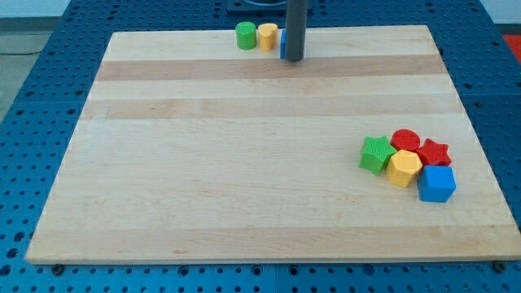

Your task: Place the red star to the top right of the board

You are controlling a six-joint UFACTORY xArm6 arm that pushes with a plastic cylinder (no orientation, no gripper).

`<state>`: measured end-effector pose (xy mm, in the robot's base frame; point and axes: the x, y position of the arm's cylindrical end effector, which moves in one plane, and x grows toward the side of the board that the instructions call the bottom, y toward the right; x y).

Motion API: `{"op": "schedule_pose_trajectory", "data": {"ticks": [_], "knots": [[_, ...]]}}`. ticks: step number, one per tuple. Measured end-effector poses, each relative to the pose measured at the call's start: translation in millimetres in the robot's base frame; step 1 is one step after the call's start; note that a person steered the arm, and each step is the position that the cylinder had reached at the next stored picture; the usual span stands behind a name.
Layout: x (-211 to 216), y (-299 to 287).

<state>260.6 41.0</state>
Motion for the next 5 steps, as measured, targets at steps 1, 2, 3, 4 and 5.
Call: {"op": "schedule_pose_trajectory", "data": {"ticks": [1, 2, 3, 4, 5], "knots": [[-9.7, 1.5], [-9.4, 2.0], [19.2, 2.0], [79.7, 2.1], [156.8, 2.1]]}}
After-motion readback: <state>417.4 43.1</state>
